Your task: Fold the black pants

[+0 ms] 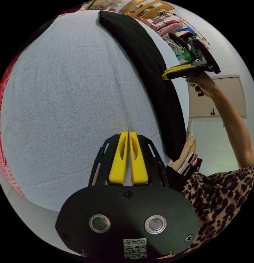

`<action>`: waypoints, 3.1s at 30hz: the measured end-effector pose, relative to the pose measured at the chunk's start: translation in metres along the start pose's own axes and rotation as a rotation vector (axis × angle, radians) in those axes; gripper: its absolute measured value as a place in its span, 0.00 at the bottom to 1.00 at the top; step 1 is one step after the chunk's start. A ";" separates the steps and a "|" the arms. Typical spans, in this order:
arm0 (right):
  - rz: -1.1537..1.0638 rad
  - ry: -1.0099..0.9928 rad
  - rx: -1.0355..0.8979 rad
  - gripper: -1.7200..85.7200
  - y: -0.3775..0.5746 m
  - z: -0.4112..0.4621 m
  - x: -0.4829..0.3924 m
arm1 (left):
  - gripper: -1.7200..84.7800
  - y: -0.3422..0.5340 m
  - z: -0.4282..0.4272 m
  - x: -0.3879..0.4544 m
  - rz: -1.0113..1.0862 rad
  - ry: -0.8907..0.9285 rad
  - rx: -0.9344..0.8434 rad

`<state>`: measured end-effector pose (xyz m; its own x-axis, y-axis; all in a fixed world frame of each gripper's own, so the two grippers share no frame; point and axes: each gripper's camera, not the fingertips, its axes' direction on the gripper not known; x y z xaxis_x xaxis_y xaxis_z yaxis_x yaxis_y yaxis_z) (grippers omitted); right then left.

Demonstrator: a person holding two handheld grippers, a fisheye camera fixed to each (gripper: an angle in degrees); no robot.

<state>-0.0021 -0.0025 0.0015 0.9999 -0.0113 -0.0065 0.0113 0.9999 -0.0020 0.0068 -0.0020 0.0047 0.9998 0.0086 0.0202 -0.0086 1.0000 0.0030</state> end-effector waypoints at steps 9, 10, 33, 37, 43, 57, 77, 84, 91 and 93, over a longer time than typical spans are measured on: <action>0.006 -0.107 -0.016 0.14 -0.037 0.021 0.006 | 0.02 -0.006 0.032 0.048 -0.001 -0.196 0.048; 0.013 -0.117 -0.014 0.14 -0.041 0.025 0.008 | 0.02 -0.006 0.034 0.051 -0.002 -0.215 0.056; -0.088 0.030 0.003 0.15 -0.065 0.120 0.015 | 0.12 0.033 0.096 0.051 -0.139 0.283 0.150; -0.048 -0.047 0.089 0.15 -0.050 0.140 0.040 | 0.14 0.035 0.113 0.044 -0.174 0.338 0.132; 0.025 -0.427 0.256 0.22 -0.010 0.169 0.102 | 0.15 0.034 0.126 0.026 -0.207 0.404 0.138; 0.143 -0.960 0.310 0.17 0.144 0.314 0.173 | 0.14 0.029 0.159 -0.013 -0.253 0.519 0.097; 0.113 -1.080 0.224 0.15 0.180 0.448 0.192 | 0.14 0.040 0.194 -0.033 -0.229 0.746 0.157; 0.097 -1.192 0.286 0.10 0.196 0.467 0.202 | 0.11 0.066 0.188 -0.025 -0.259 0.766 0.264; -0.060 -1.124 0.403 0.09 0.220 0.425 0.192 | 0.10 0.097 0.151 0.006 -0.257 0.781 0.411; -0.094 -1.083 0.419 0.09 0.227 0.412 0.186 | 0.10 0.107 0.140 0.018 -0.258 0.781 0.438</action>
<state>0.1896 0.2227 0.4124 0.4749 -0.2804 0.8342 -0.1150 0.9199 0.3748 0.0209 0.1042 0.1455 0.7007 -0.0550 -0.7113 0.3674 0.8825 0.2937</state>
